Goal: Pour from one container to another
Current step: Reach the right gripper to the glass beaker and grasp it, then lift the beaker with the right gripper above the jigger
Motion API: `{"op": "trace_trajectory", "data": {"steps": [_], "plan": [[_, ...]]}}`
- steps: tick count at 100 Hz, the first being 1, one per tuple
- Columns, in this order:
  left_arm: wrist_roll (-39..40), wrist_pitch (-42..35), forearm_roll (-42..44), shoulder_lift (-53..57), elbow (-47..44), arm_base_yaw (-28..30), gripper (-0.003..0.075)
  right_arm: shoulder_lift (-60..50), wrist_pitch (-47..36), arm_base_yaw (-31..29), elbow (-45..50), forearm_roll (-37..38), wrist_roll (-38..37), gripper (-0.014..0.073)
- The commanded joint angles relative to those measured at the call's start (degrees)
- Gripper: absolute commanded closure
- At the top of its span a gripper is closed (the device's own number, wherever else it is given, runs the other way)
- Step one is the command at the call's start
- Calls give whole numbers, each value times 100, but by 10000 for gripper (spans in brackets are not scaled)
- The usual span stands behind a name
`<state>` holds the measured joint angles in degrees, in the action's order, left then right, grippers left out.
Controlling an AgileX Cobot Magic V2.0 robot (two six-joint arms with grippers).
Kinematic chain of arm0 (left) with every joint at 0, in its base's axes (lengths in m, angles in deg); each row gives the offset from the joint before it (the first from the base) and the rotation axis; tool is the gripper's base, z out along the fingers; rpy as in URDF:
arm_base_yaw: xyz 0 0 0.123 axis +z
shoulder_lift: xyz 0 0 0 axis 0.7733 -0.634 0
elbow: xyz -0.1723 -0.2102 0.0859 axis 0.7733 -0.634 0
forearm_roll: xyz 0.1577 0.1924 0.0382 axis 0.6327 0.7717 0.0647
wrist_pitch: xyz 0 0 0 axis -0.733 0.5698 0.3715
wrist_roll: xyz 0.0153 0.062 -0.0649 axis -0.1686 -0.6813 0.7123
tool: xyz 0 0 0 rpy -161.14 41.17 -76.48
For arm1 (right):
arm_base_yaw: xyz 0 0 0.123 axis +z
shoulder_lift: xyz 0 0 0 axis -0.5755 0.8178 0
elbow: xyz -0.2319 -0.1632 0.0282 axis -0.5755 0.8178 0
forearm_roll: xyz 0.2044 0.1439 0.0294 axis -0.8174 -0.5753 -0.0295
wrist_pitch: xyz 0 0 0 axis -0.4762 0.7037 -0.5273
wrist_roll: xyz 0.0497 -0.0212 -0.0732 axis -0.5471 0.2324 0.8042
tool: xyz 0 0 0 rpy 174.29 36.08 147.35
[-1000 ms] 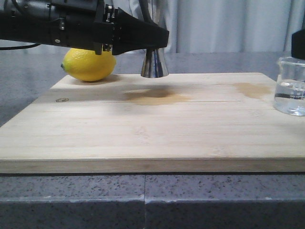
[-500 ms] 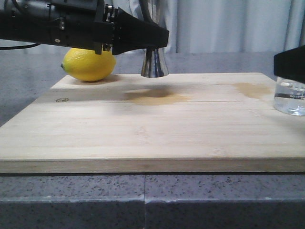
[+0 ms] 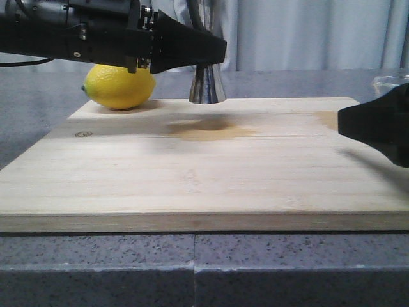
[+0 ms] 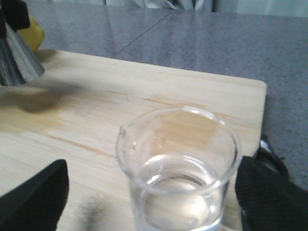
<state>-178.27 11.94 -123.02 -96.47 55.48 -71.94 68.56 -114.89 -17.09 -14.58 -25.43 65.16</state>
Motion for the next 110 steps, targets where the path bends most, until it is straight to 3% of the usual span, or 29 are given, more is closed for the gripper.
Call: {"op": "trace_trajectory", "data": {"steps": [1, 22, 81, 96, 110], "plan": [[41, 612, -484, 260, 160, -56, 722, -23, -548, -107, -115, -53, 7, 24], [41, 612, -484, 260, 160, -56, 722, -23, -580, -143, -115, 83, 7, 155], [41, 612, -484, 260, 160, -56, 722, -23, -458, -143, -115, 334, 7, 213], [41, 612, -484, 260, 160, -56, 722, -23, -459, -143, -115, 334, 7, 287], [41, 612, -484, 260, 160, -56, 722, -23, -459, -143, -115, 334, 7, 291]]}}
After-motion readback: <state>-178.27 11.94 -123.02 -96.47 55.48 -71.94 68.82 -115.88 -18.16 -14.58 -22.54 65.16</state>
